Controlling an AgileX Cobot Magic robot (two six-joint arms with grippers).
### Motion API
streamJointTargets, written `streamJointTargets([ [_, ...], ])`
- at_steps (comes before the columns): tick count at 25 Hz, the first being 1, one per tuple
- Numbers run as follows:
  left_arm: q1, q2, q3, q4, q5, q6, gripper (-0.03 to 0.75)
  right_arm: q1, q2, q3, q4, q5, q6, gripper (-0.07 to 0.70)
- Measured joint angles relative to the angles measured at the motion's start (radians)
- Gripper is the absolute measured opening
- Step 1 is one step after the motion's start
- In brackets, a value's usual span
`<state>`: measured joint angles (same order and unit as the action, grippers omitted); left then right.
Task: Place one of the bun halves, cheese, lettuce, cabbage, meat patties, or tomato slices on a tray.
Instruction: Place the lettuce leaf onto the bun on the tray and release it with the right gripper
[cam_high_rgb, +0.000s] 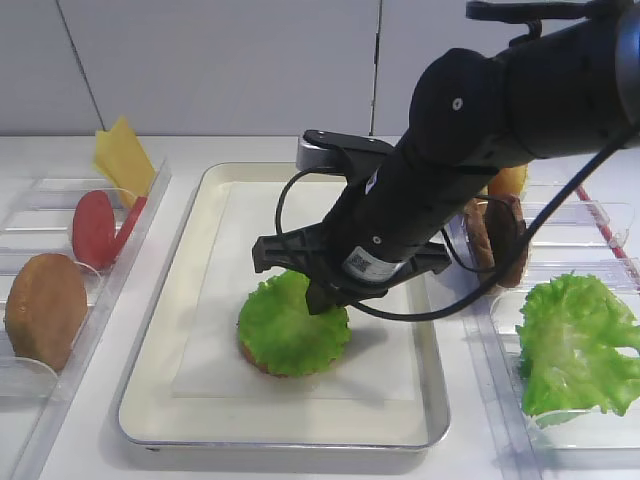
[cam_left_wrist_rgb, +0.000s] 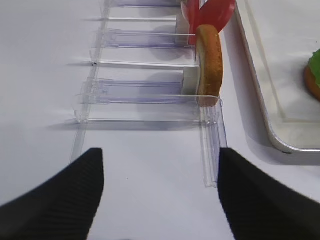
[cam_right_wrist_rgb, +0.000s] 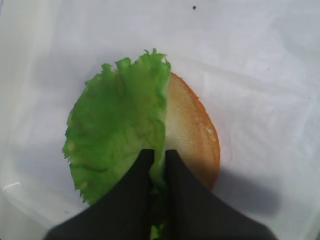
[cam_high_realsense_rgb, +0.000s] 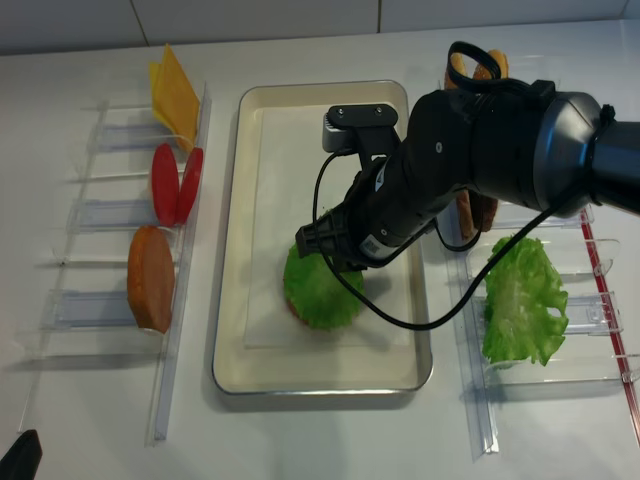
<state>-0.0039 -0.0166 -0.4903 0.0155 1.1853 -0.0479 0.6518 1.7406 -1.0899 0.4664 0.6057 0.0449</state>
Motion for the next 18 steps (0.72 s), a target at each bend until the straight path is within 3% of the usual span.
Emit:
streamJointTargets([
  [7,0.000,0.000,0.000,0.000,0.000,0.000,0.470,0.000,0.000,0.000,0.018,0.000,0.003,0.065],
  [14,0.000,0.000,0.000,0.000,0.000,0.000,0.470,0.000,0.000,0.000,0.122,-0.008,-0.045,0.065],
  [18,0.000,0.000,0.000,0.000,0.000,0.000,0.470,0.000,0.000,0.000,0.104,-0.008,-0.051,0.065],
])
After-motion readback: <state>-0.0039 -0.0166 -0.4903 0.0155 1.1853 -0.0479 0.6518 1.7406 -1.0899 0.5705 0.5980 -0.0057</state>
